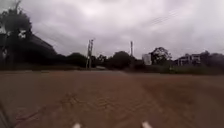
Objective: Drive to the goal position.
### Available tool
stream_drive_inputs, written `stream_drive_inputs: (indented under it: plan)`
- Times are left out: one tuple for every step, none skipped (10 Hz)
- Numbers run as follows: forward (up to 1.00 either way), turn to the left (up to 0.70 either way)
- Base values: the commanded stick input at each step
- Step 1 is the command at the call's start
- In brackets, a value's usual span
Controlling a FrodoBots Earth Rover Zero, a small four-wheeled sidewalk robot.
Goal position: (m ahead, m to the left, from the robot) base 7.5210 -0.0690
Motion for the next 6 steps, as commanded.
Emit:
stream_drive_inputs:
  plan:
    - [0.7, 0.0]
    - [0.7, 0.0]
    - [0.7, 0.0]
    - [0.7, 0.0]
    - [0.7, 0.0]
    - [0.7, 0.0]
